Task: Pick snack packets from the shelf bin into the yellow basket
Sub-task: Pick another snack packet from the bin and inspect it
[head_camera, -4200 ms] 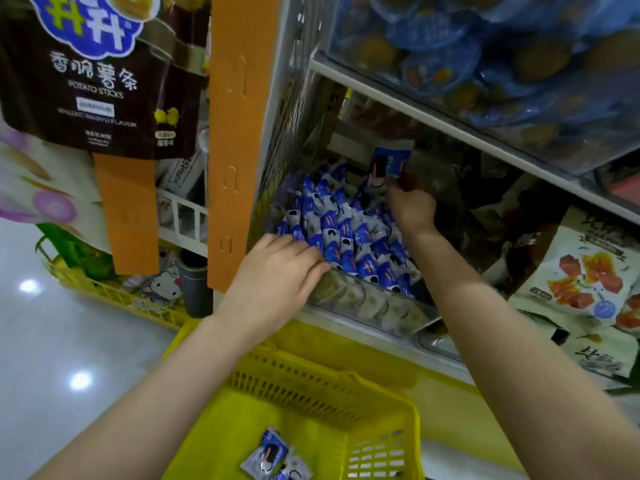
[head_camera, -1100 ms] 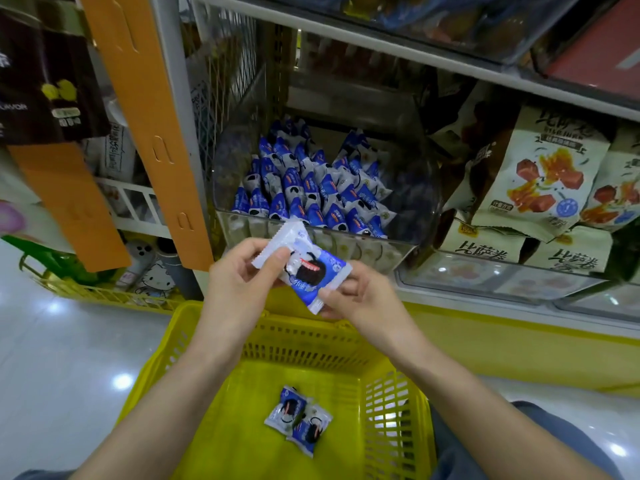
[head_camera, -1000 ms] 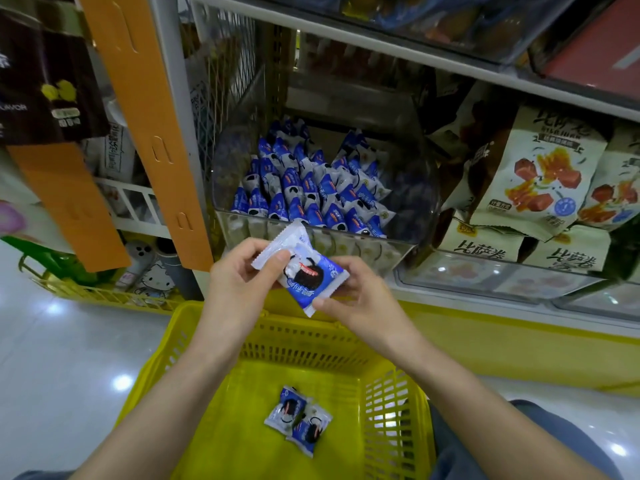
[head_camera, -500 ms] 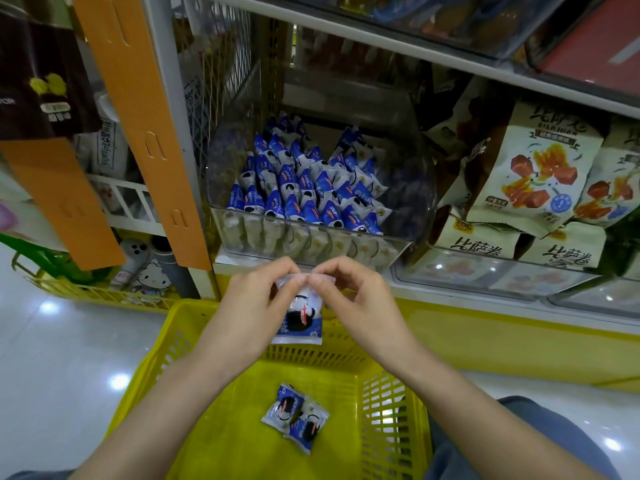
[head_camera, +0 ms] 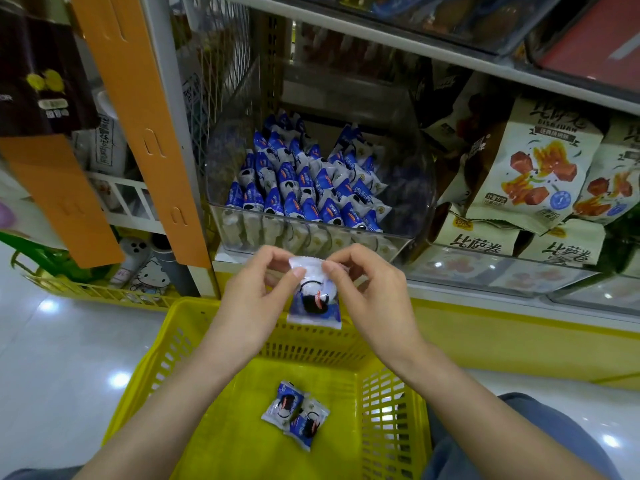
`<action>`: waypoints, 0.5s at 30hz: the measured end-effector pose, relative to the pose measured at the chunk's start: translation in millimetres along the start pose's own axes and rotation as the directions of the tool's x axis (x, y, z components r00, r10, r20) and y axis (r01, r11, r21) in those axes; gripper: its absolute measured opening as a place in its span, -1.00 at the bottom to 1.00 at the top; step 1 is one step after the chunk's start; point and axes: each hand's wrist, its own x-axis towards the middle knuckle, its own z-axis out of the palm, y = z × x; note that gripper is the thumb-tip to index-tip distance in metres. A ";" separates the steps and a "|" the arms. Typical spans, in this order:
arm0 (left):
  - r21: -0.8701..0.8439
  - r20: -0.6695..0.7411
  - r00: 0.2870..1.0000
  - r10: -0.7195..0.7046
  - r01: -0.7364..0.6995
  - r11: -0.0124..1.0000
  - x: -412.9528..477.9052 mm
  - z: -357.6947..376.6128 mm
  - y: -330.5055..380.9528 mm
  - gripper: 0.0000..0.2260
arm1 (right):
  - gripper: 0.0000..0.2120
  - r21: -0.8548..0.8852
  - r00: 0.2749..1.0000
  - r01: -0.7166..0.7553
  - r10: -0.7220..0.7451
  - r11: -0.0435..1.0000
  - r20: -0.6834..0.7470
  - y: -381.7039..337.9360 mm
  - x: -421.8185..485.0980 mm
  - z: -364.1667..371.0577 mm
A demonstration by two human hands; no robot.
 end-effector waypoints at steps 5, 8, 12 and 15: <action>0.149 -0.071 0.996 0.048 -0.037 0.988 -2.0 -4.6 2.2 -0.82 | -0.94 0.127 0.990 0.056 -0.039 0.990 -0.132 -5.5 0.8 -5.2; -0.384 0.120 0.967 -0.224 0.253 0.888 1.2 -6.2 13.6 -0.62 | -0.89 0.058 0.972 0.217 -0.211 0.974 -0.103 -7.7 -2.1 -4.3; -0.487 0.115 0.977 -0.178 0.211 0.847 -0.5 -11.1 14.8 -0.58 | -0.84 -0.057 0.935 0.354 -0.352 0.934 0.044 -6.8 -7.7 1.1; -0.405 0.023 0.983 -0.181 0.175 0.897 -1.1 -11.7 14.9 -0.76 | -0.88 -0.021 0.947 0.311 -0.308 0.950 0.088 -8.0 -9.4 4.7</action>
